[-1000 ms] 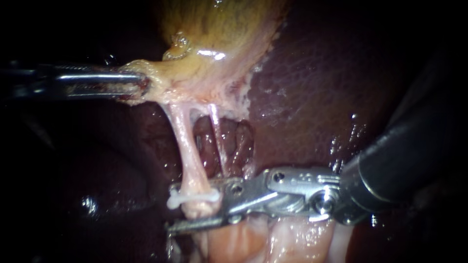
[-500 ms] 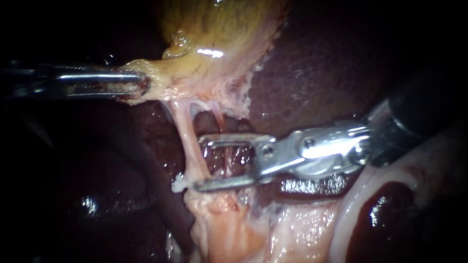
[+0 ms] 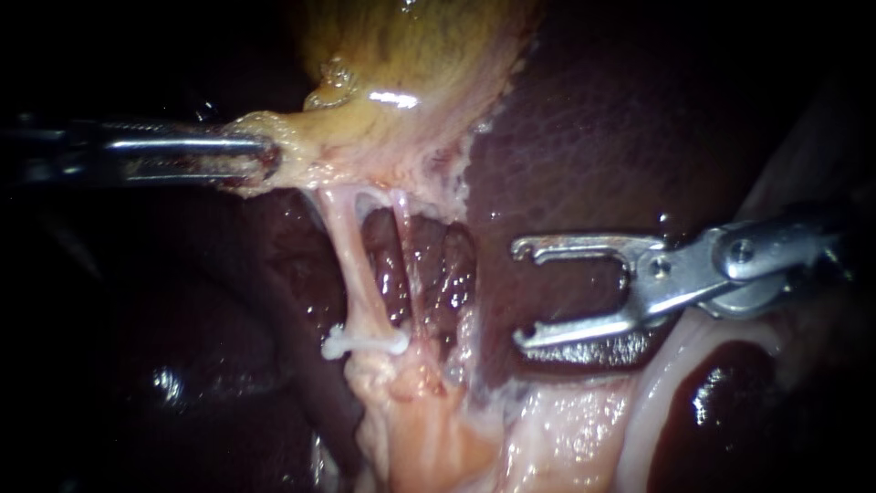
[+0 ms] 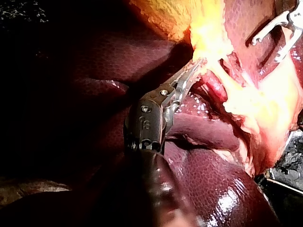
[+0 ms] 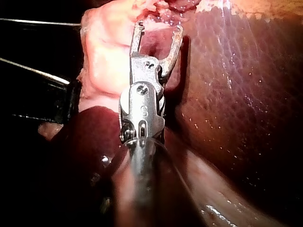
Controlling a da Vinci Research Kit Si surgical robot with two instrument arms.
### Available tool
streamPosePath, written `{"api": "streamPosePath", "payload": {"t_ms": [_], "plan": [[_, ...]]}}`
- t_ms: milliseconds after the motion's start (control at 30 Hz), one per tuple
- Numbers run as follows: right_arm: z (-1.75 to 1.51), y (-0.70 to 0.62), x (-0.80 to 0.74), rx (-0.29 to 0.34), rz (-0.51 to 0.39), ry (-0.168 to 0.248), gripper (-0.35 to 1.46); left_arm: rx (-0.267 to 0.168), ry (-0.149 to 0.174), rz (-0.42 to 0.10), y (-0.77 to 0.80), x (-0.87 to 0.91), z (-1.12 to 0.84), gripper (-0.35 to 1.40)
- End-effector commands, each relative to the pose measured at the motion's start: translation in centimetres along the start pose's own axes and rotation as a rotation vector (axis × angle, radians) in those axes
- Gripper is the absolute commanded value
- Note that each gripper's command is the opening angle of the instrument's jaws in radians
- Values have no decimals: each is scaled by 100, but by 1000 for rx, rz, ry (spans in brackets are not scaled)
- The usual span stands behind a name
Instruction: Going back first clip left tube
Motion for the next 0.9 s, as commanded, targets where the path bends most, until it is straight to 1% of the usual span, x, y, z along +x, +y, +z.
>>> {"api": "streamPosePath", "payload": {"t_ms": [33,167,333,433,533,667,800,867,900], "plan": [[-1,0,-1,-2,0,0,50,2,0,0,-1,-1,2,-35],[-3,0,-2,-1,-6,0,50,6,2,1,-3,-4,13,-35],[-4,0,-1,0,-6,0,50,18,7,6,-14,-10,38,-35],[-5,0,-1,0,-5,0,50,13,10,8,-19,-14,52,-35],[-6,0,-1,0,-5,0,50,9,6,10,-21,-16,62,-35],[-7,1,0,0,-4,0,50,5,2,10,-19,-16,68,-35],[-9,2,2,0,-3,0,50,5,2,11,-19,-16,67,-35],[-9,0,3,-2,-3,0,50,4,2,11,-19,-16,65,-35],[-7,-2,5,7,-3,2,50,3,1,11,-19,-16,63,-35]]}}
